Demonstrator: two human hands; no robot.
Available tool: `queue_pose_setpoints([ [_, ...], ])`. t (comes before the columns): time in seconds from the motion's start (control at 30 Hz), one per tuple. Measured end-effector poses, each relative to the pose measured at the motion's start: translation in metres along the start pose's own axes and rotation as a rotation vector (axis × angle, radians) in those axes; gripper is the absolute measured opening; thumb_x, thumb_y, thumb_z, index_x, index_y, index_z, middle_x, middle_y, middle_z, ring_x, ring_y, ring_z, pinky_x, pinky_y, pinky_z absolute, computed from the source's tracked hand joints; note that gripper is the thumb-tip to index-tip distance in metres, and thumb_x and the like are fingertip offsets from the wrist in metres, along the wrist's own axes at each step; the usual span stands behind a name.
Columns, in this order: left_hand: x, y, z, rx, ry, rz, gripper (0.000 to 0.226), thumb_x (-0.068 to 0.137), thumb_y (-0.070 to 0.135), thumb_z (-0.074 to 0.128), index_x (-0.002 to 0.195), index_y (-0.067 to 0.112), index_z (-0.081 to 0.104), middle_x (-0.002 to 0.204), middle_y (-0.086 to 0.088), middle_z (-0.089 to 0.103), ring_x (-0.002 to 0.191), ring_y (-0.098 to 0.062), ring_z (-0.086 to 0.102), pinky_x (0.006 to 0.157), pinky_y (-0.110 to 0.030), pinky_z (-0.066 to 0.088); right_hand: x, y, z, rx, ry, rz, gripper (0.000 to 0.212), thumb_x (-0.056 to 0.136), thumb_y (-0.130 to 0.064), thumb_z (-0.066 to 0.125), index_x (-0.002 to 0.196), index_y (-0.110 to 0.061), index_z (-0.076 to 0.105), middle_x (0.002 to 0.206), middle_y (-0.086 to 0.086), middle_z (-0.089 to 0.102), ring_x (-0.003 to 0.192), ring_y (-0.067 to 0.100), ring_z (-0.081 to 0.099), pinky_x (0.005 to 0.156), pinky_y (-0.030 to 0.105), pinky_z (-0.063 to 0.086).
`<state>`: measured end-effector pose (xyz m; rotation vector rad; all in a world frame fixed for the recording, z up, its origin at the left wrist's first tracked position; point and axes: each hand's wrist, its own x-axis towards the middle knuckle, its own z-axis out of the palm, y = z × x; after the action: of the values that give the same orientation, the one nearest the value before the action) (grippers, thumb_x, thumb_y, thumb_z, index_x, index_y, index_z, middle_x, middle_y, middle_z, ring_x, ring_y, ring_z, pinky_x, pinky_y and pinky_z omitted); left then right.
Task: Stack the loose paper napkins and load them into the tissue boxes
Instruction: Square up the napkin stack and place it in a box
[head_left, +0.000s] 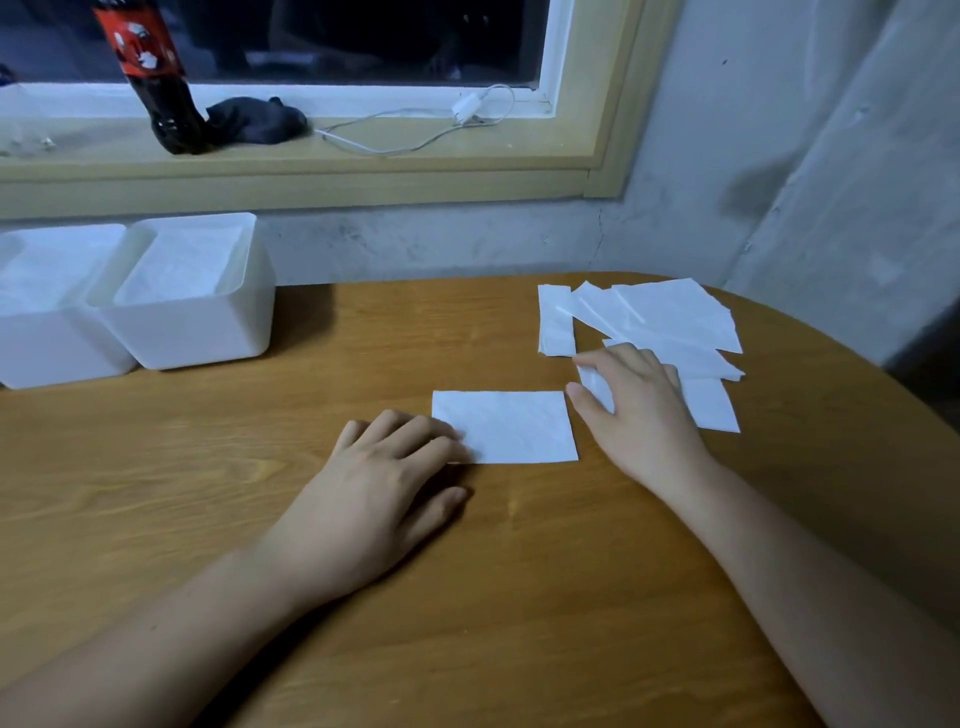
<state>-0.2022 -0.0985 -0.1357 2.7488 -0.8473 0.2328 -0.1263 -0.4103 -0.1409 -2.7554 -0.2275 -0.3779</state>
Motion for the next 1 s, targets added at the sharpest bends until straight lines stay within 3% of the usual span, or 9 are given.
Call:
queue_pose_setpoints([
  [0.1, -0.007, 0.003, -0.006, -0.022, 0.034, 0.022, 0.024, 0.109, 0.057, 0.047, 0.117, 0.042, 0.063, 0.122, 0.024, 0.055, 0.114, -0.008, 0.051, 0.091, -0.034, 0.041, 0.008, -0.008, 0.003, -0.024, 0.017, -0.058, 0.036, 0.110, -0.038, 0.052, 0.143, -0.028, 0.063, 0.145, -0.007, 0.060, 0.139, 0.018, 0.049, 0.114, 0.039, 0.030],
  [0.2, -0.003, 0.004, -0.011, -0.075, 0.053, 0.045, 0.018, 0.107, 0.051, 0.052, 0.099, 0.039, 0.063, 0.101, 0.021, 0.054, 0.100, -0.008, 0.049, 0.084, -0.036, 0.043, 0.011, -0.014, 0.010, -0.057, -0.063, -0.113, 0.045, 0.114, -0.041, 0.041, 0.158, -0.034, 0.050, 0.165, -0.009, 0.045, 0.154, 0.012, 0.034, 0.122, 0.036, 0.021],
  [0.3, 0.000, 0.000, -0.013, -0.122, 0.076, 0.026, 0.015, 0.106, 0.049, 0.056, 0.098, 0.039, 0.064, 0.099, 0.021, 0.054, 0.097, -0.007, 0.049, 0.084, -0.036, 0.043, 0.010, -0.012, 0.013, -0.076, -0.128, -0.122, 0.049, 0.116, -0.044, 0.032, 0.162, -0.035, 0.043, 0.170, -0.011, 0.037, 0.160, 0.008, 0.022, 0.127, 0.036, 0.014],
  [0.4, 0.000, -0.006, -0.012, -0.159, 0.100, 0.001, 0.008, 0.104, 0.046, 0.060, 0.102, 0.040, 0.065, 0.100, 0.023, 0.054, 0.097, -0.005, 0.048, 0.084, -0.033, 0.042, 0.007, -0.012, 0.011, -0.076, -0.069, -0.150, 0.042, 0.114, -0.037, 0.042, 0.154, -0.031, 0.053, 0.158, -0.012, 0.051, 0.149, 0.009, 0.039, 0.121, 0.034, 0.020],
  [0.5, 0.002, -0.009, -0.010, -0.183, 0.126, -0.020, 0.005, 0.101, 0.042, 0.063, 0.102, 0.038, 0.065, 0.098, 0.025, 0.055, 0.096, -0.005, 0.049, 0.084, -0.036, 0.044, 0.004, -0.018, 0.009, -0.053, -0.012, -0.173, 0.035, 0.109, -0.036, 0.054, 0.143, -0.029, 0.059, 0.132, -0.013, 0.063, 0.127, 0.013, 0.054, 0.113, 0.033, 0.028],
  [0.7, 0.003, -0.012, -0.008, -0.222, 0.139, -0.041, 0.005, 0.099, 0.038, 0.062, 0.100, 0.036, 0.067, 0.096, 0.023, 0.059, 0.094, -0.007, 0.052, 0.085, -0.041, 0.047, -0.003, -0.020, 0.010, -0.021, 0.028, -0.260, 0.003, 0.101, -0.028, 0.067, 0.102, -0.028, 0.064, 0.103, -0.015, 0.058, 0.103, 0.013, 0.056, 0.105, 0.032, 0.033],
  [1.0, 0.004, -0.012, -0.008, -0.253, 0.162, -0.049, 0.010, 0.100, 0.041, 0.058, 0.097, 0.036, 0.066, 0.093, 0.019, 0.059, 0.094, -0.010, 0.055, 0.084, -0.045, 0.049, -0.004, -0.024, 0.003, -0.128, 0.037, -0.313, 0.012, 0.104, -0.015, 0.064, 0.093, -0.021, 0.063, 0.094, -0.007, 0.060, 0.097, 0.021, 0.059, 0.099, 0.039, 0.044],
])
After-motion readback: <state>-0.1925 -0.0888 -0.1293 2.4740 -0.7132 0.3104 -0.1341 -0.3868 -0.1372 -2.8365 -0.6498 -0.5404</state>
